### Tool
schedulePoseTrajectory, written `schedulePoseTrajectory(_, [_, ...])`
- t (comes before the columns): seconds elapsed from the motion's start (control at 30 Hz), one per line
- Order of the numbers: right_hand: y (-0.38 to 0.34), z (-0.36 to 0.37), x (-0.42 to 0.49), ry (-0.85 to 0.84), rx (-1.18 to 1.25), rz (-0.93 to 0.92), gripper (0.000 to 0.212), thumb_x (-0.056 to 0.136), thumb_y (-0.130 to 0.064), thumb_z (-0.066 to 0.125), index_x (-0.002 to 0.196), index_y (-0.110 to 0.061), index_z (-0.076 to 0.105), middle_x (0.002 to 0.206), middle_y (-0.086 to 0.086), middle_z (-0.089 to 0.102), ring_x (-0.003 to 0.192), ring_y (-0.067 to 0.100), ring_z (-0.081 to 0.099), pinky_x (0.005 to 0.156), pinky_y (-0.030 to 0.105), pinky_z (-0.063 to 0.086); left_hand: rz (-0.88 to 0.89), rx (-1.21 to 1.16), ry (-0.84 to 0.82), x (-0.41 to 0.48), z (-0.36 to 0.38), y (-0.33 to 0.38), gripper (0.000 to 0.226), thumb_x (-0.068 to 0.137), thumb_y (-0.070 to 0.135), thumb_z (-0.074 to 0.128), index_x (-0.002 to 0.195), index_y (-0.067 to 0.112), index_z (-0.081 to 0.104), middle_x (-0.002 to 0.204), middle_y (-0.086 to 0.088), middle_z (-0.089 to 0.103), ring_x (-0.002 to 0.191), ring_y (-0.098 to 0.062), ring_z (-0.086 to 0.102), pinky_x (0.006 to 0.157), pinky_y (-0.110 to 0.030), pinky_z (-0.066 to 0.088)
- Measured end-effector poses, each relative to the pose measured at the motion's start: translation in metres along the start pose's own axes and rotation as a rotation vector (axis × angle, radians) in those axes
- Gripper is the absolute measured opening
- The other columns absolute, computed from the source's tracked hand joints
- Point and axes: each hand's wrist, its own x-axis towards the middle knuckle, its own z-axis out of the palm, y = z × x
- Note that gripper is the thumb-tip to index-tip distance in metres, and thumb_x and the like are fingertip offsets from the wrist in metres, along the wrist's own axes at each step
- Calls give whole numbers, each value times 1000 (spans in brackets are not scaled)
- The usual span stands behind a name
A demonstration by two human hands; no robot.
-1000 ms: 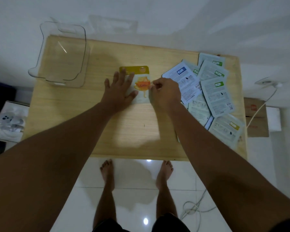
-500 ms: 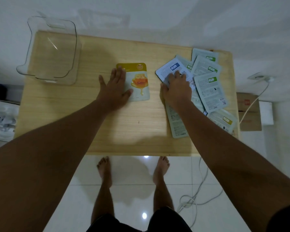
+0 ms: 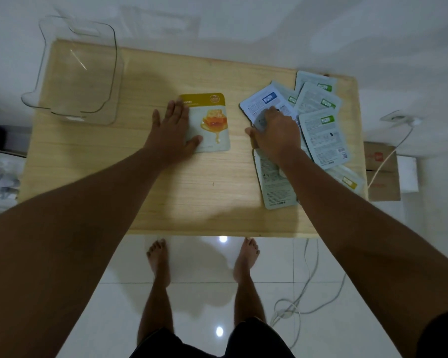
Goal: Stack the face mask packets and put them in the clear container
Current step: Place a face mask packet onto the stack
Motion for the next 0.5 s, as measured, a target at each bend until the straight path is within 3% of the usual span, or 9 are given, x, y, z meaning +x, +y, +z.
schedulePoseTrajectory(0.07, [2,1,-1,35,-36,-37,30,96,-35,53,108,-8,60,103,14,67,94,31,65,74,36,49,4,6,3,0,0,0,86,94,52,43,155,2,9,164,-17,2,152,-31,0,119,-59,3])
schedulePoseTrajectory(0.17, [1,2,-4,73,-25,-59,34,101,-31,41,97,-9,67,90,13,71,83,30,66,66,30,41,2,14,-5,0,0,1,86,94,53,43,154,1,8,164,-18,1,152,-32,0,119,-59,4])
schedulePoseTrajectory(0.33, [8,-3,-7,137,99,-57,33,101,-26,42,125,-8,58,98,19,71,87,35,66,74,43,55,3,15,-36,2,-3,-1,87,94,54,42,155,2,8,165,-17,0,152,-31,-1,119,-60,6])
schedulePoseTrajectory(0.5, [21,-16,-1,115,192,-65,36,102,-26,46,135,-13,52,100,18,70,85,31,68,74,40,58,2,4,-55,2,-6,-1,86,94,55,42,155,3,8,165,-16,0,152,-30,-1,119,-59,6])
